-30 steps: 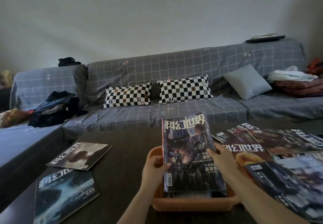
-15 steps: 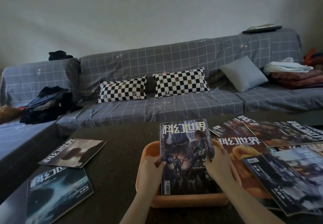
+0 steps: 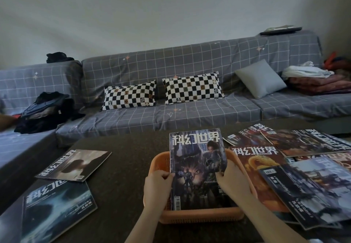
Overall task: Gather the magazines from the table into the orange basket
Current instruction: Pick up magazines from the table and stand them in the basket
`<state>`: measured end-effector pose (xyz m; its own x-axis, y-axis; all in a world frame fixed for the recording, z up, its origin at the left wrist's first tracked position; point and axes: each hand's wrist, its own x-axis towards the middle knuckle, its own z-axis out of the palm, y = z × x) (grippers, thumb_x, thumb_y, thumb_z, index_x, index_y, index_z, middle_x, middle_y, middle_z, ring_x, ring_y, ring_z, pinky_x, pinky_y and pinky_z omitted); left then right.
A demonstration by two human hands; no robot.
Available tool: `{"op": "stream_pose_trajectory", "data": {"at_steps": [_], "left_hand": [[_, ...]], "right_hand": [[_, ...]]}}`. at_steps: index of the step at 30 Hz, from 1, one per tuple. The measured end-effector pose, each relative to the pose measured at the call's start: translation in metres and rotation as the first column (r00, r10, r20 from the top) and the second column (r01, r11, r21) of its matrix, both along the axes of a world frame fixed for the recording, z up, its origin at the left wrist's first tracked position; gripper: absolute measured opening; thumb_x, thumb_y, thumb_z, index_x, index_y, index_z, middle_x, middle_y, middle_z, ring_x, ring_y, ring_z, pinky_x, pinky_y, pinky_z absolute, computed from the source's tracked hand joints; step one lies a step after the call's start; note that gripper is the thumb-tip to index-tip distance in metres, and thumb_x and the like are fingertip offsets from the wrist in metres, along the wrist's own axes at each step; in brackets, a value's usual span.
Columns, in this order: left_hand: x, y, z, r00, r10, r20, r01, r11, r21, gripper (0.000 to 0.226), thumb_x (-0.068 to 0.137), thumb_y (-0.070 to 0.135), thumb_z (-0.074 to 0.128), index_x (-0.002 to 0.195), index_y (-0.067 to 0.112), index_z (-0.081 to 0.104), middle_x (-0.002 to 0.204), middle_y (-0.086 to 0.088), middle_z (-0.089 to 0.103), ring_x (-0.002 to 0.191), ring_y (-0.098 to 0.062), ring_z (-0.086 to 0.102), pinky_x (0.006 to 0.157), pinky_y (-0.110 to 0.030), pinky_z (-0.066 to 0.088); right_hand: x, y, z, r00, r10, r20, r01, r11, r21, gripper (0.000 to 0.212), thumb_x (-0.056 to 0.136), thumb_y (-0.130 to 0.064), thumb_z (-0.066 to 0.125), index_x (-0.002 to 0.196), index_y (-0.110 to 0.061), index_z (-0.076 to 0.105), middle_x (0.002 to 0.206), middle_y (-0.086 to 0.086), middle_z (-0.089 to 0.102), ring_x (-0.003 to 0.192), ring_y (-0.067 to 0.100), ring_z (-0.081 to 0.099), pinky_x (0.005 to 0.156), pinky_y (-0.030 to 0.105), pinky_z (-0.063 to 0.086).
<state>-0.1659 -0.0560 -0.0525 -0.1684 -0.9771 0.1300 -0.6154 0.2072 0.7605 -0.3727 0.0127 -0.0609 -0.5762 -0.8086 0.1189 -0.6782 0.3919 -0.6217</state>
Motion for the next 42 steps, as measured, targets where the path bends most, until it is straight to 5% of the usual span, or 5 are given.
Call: {"op": "stream_pose_trajectory", "data": {"at_steps": [6,10,21,32,42], "left_hand": [[-0.004,0.004,0.004,1.000,0.017,-0.018,-0.018,0.998,-0.057,0.030,0.091,0.041,0.059,0.117,0.027,0.061,0.085,0.022,0.053,0.074,0.005,0.059,0.057,-0.013,0.047],[0.000,0.011,0.010,0.998,0.013,-0.064,-0.022,0.989,-0.144,0.033,0.092,0.039,0.057,0.121,0.026,0.060,0.103,0.016,0.052,0.080,0.003,0.056,0.060,-0.010,0.042],[0.052,-0.007,0.040,0.971,0.059,-0.231,-0.095,0.984,-0.151,0.024,0.097,0.027,0.049,0.119,0.026,0.059,0.105,0.006,0.057,0.082,-0.006,0.060,0.066,-0.019,0.049],[0.161,-0.076,0.008,0.926,0.297,-0.232,-0.308,0.951,-0.013,0.027,0.097,0.032,0.047,0.121,0.024,0.058,0.108,0.002,0.061,0.075,-0.004,0.058,0.050,-0.011,0.038],[0.234,-0.156,-0.037,0.797,0.576,-0.182,-0.549,0.816,0.181,0.038,0.096,0.029,0.048,0.128,0.009,0.054,0.124,-0.011,0.058,0.108,-0.023,0.056,0.095,-0.044,0.048]], "right_hand": [[0.002,0.000,0.001,0.977,-0.039,0.211,0.068,0.989,-0.131,0.066,0.086,-0.018,0.061,0.141,-0.012,0.023,0.086,-0.001,0.062,0.061,0.009,0.064,0.048,0.020,0.050],[0.006,0.006,0.013,0.996,-0.033,0.078,0.056,0.949,-0.309,0.065,0.084,-0.022,0.064,0.140,-0.010,0.032,0.132,0.005,0.052,0.115,0.017,0.055,0.095,0.027,0.047],[0.092,-0.023,0.058,0.855,0.463,0.234,-0.333,0.835,-0.438,0.021,0.091,-0.019,0.057,0.111,-0.025,0.054,0.101,-0.009,0.061,0.096,0.004,0.058,0.076,0.012,0.048],[0.210,-0.140,0.041,0.738,0.623,0.259,-0.559,0.779,-0.284,0.018,0.090,-0.029,0.057,0.107,-0.032,0.054,0.096,-0.016,0.059,0.090,0.000,0.057,0.067,0.010,0.041],[0.283,-0.265,-0.001,0.703,0.673,0.230,-0.698,0.715,0.041,0.037,0.089,-0.034,0.057,0.125,-0.026,0.054,0.112,-0.008,0.056,0.098,0.005,0.052,0.074,0.018,0.042]]}}
